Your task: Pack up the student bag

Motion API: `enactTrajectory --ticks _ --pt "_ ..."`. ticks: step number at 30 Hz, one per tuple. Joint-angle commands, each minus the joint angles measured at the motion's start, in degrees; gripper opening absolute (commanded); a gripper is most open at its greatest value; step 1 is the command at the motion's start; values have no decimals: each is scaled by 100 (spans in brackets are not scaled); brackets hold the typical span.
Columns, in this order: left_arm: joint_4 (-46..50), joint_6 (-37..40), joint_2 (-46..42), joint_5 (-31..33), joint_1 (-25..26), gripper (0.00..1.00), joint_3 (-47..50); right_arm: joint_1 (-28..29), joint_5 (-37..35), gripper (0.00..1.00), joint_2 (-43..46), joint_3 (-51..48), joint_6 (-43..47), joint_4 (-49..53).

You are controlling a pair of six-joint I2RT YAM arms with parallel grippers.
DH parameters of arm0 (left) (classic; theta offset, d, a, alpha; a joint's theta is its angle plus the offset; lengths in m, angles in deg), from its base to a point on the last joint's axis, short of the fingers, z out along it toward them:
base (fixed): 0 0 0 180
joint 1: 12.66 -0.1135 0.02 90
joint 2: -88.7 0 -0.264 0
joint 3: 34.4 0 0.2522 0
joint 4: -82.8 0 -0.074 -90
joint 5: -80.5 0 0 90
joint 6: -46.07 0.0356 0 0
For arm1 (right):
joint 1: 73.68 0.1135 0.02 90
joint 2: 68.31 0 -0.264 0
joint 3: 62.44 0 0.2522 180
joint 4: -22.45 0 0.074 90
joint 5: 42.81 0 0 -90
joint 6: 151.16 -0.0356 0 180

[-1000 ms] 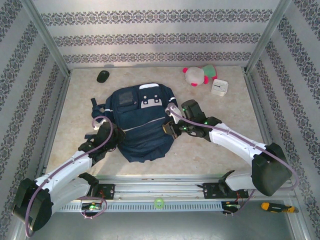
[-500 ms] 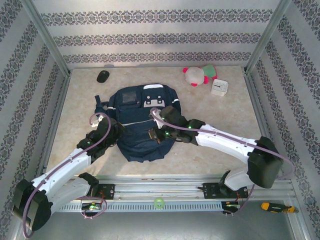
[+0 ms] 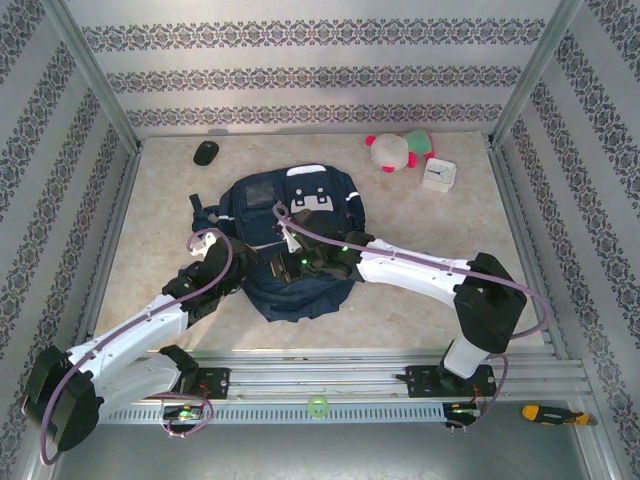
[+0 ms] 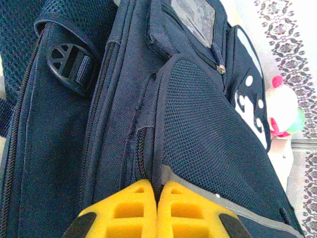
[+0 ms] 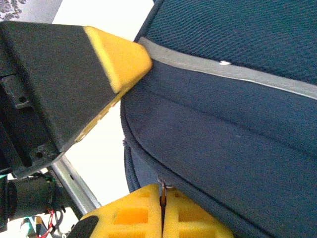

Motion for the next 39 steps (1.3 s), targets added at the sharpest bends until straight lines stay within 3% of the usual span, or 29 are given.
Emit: enactTrajectory --ticks 1,4,7,12,18,25,29,31,35,37,39 --pt "-482 -100 -123 147 144 0 -227 135 581 6 42 325 237 -340" --pt "-310 7 -279 221 89 0 -166 15 779 37 550 27 845 -309" --pt "-137 92 -363 13 -14 0 -195 -302 1006 48 1248 -410 1541 -233" --pt "427 101 -334 -405 -135 0 -432 -876 799 55 2074 -913 3128 -259" --pt "277 38 -314 -697 -180 0 -457 -1000 711 57 1639 -857 5653 43" --pt "334 71 -348 -814 -215 0 -557 -970 851 57 702 -410 6522 -57" --pt "314 98 -361 -810 -217 0 -571 -961 569 49 330 -289 6796 -97" --pt "371 192 -326 -836 -214 4 -591 -960 228 29 229 -220 6818 -112" --pt "463 774 -289 -967 -216 32 -648 -959 333 1 372 -261 6815 -215" --pt "540 1307 -340 -1008 -216 46 -695 -978 573 0 471 -276 6746 -270" --pt "611 1983 -419 -1025 -207 54 -725 -1000 756 0 511 -251 6630 -290"
